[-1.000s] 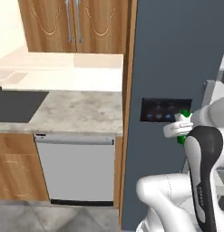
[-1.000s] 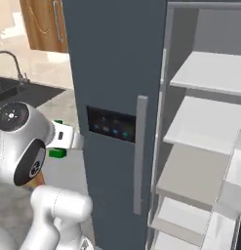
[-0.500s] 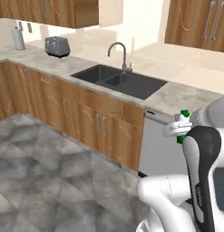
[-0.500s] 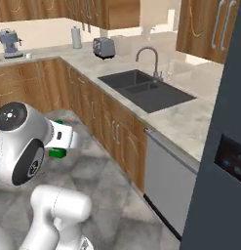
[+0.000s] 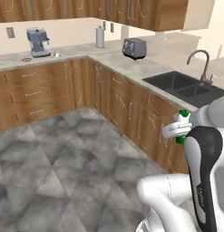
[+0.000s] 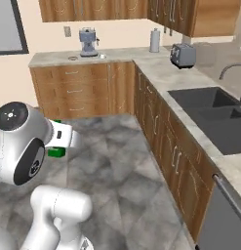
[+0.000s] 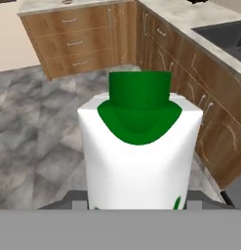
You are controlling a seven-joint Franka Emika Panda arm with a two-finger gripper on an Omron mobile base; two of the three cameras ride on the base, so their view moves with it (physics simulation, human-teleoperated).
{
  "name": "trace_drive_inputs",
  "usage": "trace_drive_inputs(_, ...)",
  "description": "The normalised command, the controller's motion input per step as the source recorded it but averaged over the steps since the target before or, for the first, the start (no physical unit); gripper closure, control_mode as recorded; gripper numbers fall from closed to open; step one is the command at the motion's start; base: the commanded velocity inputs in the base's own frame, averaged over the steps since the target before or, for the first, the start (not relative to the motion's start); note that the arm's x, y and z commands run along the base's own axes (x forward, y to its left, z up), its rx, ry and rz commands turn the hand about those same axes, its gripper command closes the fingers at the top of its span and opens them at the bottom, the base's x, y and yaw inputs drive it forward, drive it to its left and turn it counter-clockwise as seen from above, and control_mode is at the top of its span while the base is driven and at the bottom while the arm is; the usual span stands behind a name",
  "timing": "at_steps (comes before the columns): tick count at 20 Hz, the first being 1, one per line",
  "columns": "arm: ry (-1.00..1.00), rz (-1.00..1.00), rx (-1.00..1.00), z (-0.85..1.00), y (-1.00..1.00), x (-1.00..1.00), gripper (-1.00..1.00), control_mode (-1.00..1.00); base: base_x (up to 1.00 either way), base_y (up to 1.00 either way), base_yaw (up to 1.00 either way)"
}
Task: Take a sugar cube from the saucer and place it inside the coffee. Then, grab milk from the fridge and place it next to the coffee on the counter to sweeten the coffee.
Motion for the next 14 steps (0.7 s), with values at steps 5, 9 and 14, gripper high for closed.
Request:
trace_drive_inputs(5,0.00,0.00,0.00,0.00,0.00,0.00,1.00,1.00,1.00,-0.03,0.35)
trace_drive_inputs(9,0.00,0.00,0.00,0.00,0.00,0.00,1.00,1.00,1.00,0.00,0.34)
trace_drive_inputs(14,0.00,0.00,0.00,0.00,0.00,0.00,1.00,1.00,1.00,-0.23,0.27)
